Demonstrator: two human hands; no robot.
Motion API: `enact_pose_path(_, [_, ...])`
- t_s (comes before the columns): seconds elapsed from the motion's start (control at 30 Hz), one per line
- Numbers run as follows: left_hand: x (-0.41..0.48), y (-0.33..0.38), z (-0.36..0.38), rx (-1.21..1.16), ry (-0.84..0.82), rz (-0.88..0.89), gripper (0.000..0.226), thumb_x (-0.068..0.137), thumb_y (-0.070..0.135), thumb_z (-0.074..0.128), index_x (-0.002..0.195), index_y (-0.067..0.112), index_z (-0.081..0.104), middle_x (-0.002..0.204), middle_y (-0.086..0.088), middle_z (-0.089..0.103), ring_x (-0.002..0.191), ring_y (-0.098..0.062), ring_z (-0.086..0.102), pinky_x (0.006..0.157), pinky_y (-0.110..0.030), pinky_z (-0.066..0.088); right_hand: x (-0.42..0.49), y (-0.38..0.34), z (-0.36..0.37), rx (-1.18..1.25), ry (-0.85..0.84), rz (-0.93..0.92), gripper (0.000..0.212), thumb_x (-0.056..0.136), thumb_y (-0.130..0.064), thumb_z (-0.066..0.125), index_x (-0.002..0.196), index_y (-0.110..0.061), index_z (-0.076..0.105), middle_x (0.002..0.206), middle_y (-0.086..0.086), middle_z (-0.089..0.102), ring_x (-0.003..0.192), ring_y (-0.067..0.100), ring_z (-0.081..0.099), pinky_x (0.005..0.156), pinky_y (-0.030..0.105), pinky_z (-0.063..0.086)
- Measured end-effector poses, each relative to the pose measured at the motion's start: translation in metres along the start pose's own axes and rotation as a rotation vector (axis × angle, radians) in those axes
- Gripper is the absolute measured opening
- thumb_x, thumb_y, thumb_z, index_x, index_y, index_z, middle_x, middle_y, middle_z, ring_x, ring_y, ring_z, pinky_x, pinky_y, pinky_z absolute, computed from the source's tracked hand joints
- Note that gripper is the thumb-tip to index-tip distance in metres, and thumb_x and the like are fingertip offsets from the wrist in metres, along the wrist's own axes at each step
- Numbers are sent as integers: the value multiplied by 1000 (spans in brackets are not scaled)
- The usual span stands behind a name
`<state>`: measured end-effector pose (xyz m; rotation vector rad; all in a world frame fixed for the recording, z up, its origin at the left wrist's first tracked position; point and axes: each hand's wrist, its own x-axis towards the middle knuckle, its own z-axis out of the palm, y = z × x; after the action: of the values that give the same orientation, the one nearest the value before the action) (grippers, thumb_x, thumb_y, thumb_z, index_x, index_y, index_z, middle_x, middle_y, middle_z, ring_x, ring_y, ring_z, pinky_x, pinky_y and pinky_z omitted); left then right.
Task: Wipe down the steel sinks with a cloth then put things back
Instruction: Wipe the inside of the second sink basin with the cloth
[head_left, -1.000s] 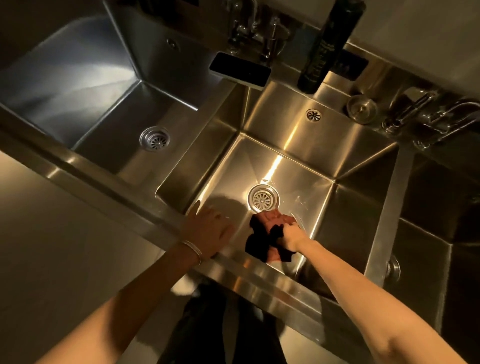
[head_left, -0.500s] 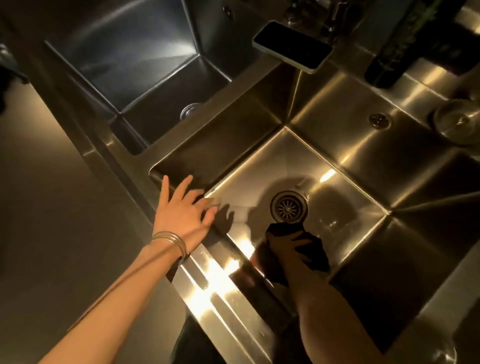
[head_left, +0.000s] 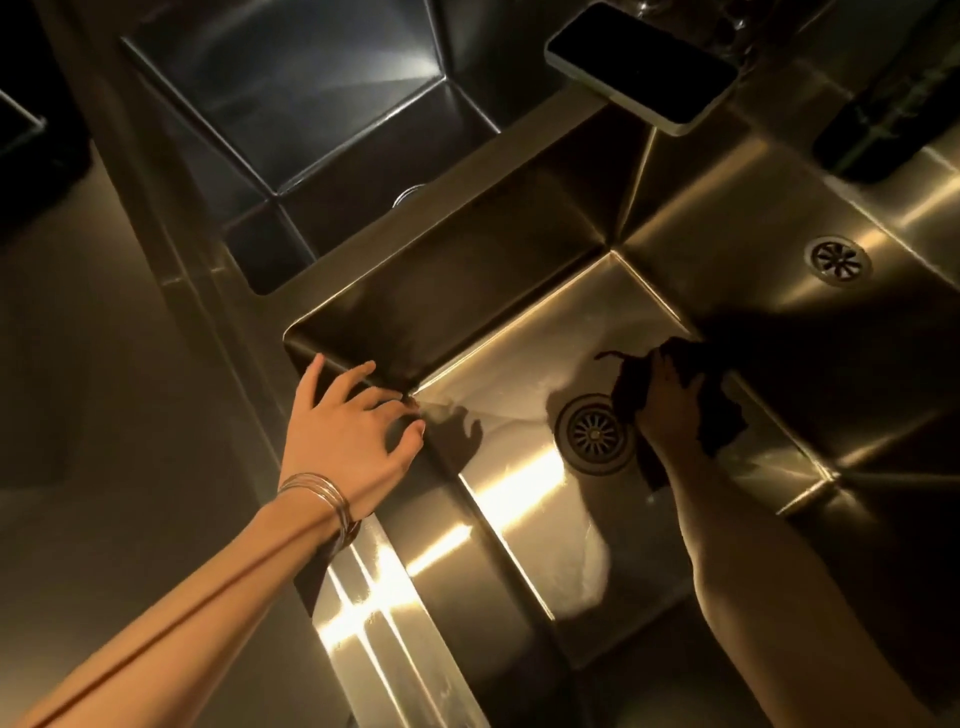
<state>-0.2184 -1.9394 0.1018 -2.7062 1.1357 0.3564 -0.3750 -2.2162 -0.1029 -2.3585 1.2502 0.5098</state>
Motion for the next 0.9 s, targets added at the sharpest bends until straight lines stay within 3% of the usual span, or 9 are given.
enact_pose_path(0.13, [0,1,1,11,-1,-9,61,83,58,11,103,42,67,114,21,64,132,-8,38,117,-43,4,27,-31,6,-28,-51,-358,60,94,-15,49,148,-17,24,156,5,22,143,35,16,114,47,25])
enact_pose_path(0.27, [-1,2,0,23,-7,1,64,82,57,9,103,41,67,114,21,64,131,-8,38,117,-43,5,29,-8,-1,-329,-76,-598,58,90,-3,48,143,-25,36,154,-3,24,142,34,15,111,41,32])
enact_pose_path(0.4, [-1,2,-3,26,-49,-1,62,84,57,10,107,41,65,118,21,62,133,-7,35,117,-43,5,-9,56,6,-359,-145,-490,58,89,-4,50,140,-32,41,153,-6,25,140,31,16,105,35,37])
enact_pose_path(0.6, [-1,2,-6,38,-59,-6,53,88,54,20,108,39,66,118,18,63,131,-7,37,116,-43,7,-77,71,44,-244,-89,-34,55,88,-18,51,140,-26,37,146,7,30,129,35,30,107,42,27])
enact_pose_path(0.73, [-2,2,-6,27,-61,-18,44,89,51,28,105,39,67,116,17,65,129,-7,39,116,-42,6,-119,33,64,-210,-188,-93,55,87,-31,51,139,-25,34,144,4,35,134,26,29,108,41,23])
enact_pose_path(0.83, [-2,3,-5,23,-53,-15,44,89,51,28,103,38,67,113,16,66,128,-7,40,116,-42,8,-147,-15,79,-142,-268,-228,48,92,-28,45,138,-23,35,138,3,40,130,21,34,103,39,27])
enact_pose_path(0.9, [-1,2,-5,9,-48,-16,42,90,50,30,103,38,68,113,15,66,128,-7,40,116,-42,7,-161,-47,86,110,-322,-256,39,96,-21,40,134,-11,42,118,-3,51,108,1,51,92,22,40])
